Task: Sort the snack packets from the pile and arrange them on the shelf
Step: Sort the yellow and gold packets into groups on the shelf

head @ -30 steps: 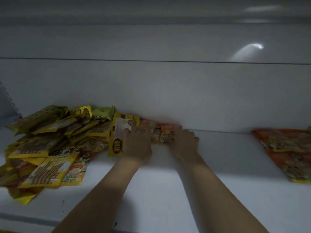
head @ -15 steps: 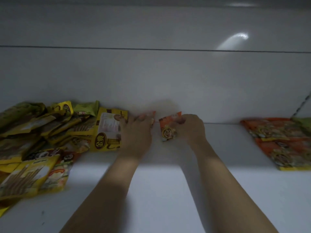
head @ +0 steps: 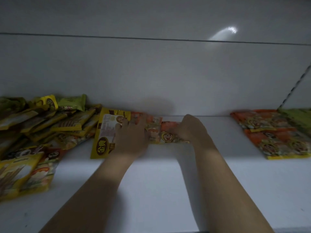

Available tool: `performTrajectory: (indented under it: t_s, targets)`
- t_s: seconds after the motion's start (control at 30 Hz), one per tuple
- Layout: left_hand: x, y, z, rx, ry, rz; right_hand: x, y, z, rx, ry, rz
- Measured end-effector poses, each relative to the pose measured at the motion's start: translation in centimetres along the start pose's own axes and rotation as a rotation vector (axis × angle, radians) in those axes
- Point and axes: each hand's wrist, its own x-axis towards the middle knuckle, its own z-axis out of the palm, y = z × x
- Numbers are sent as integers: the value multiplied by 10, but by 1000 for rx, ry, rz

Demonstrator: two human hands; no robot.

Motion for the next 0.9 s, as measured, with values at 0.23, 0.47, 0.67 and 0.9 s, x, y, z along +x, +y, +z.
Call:
performTrajectory:
  t_s: [0.23, 0.47, 0.67, 0.9]
  targets:
    - [1, 2, -5, -448, 43, 33, 1, -8, 5, 134, 129, -162]
    - [5, 15, -12, -806, 197, 37, -20, -5, -20, 379, 373, -256]
    - [14, 54, -24, -865, 154, 60, -39, 34, -54, 493, 346, -234]
    - [23, 156, -38, -1041, 101, 60, -49, 105, -112, 538, 325, -211]
